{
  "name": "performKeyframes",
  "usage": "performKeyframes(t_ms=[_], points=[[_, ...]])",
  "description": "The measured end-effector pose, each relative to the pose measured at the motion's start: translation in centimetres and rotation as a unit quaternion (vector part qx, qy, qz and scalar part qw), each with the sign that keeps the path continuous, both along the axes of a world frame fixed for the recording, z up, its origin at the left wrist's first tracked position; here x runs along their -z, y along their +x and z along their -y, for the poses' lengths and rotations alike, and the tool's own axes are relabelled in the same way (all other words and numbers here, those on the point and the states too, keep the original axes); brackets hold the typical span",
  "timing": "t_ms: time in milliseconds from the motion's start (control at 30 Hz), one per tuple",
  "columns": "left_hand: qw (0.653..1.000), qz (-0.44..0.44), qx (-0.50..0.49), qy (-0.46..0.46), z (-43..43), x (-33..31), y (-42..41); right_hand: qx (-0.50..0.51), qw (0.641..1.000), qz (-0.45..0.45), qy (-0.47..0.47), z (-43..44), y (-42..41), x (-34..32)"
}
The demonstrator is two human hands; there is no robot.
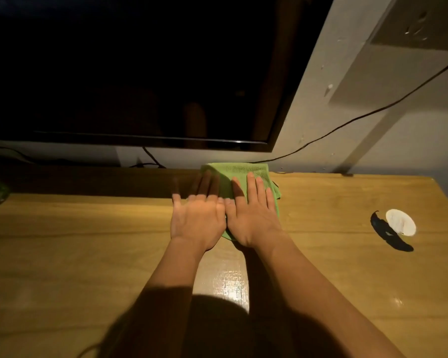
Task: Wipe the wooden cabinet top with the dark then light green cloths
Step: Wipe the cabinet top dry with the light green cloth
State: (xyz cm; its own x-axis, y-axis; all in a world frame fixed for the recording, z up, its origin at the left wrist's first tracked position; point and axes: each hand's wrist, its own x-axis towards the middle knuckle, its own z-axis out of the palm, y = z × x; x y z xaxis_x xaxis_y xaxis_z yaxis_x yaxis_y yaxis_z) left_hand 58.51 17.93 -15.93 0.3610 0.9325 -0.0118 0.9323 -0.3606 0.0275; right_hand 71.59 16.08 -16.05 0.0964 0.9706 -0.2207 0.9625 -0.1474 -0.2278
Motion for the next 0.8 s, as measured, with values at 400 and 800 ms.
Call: performKeyframes(t_ms=[400,800], points=[[0.998,0.053,-0.031,-0.024,19.8,0.7,-2.0,0.0,1.0,-0.012,-0.002,20.2,-1.8,-0.2],[0.993,0.014,-0.042,-0.11,40.4,-1.5,-2.0,0.0,0.998,0.003,-0.059,40.8,-2.7,-1.9]])
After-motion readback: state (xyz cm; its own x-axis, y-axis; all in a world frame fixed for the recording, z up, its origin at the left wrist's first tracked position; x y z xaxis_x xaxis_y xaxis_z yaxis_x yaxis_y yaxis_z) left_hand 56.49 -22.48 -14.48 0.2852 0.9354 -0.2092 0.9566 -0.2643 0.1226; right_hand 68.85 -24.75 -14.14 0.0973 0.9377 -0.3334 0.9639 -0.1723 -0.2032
